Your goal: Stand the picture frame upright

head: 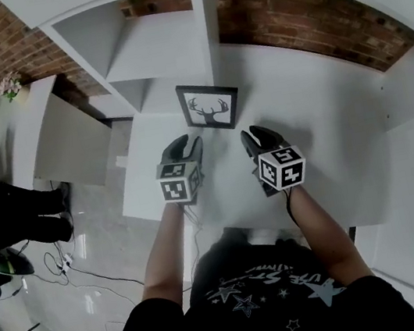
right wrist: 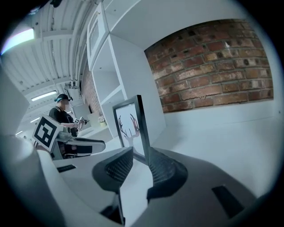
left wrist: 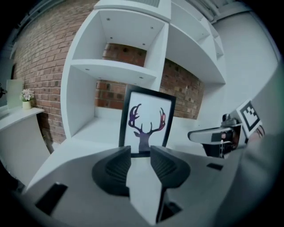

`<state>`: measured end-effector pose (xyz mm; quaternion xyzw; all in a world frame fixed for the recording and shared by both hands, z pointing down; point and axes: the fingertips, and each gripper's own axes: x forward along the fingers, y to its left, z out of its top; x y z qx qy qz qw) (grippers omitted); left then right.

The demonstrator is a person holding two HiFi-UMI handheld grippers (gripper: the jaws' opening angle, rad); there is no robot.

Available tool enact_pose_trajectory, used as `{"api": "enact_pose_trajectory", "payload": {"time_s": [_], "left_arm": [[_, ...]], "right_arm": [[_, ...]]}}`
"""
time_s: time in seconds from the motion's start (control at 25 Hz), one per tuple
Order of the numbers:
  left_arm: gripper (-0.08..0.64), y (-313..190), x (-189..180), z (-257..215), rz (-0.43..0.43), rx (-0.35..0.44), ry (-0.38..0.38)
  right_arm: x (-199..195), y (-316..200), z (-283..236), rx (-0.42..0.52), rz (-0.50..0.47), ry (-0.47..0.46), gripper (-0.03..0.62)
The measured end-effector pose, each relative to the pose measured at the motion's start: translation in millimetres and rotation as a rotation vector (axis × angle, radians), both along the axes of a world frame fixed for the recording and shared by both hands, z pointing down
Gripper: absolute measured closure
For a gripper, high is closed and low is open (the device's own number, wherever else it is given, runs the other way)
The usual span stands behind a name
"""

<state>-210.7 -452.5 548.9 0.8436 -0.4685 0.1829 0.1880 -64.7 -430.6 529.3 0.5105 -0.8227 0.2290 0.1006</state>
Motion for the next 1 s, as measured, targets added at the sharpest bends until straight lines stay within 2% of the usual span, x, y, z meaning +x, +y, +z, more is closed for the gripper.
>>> {"api": "enact_pose_trajectory", "payload": {"time_s": [0.36,0.64,0.84,1.0], "left_arm": [[0.456,50,22,-32,-0.066,0.047,-0.032],[0.494,87,54,-47,-0.108,0.089,-0.032],[0.517,117,82,-60,-0.119,0.112,-0.033],[0.531,141,97,-62,-0.143,0.122,-0.028]], "right_arm": [[13,32,-21,0.036,-0.086,-0.026,0.495],[37,63,-35,0.069,-0.133,-0.041,0.497],[56,85,-45,0.093,-0.181,-0.054,0.555],[69,104,-49,0.098,-0.216,-0.071,0.565]]}}
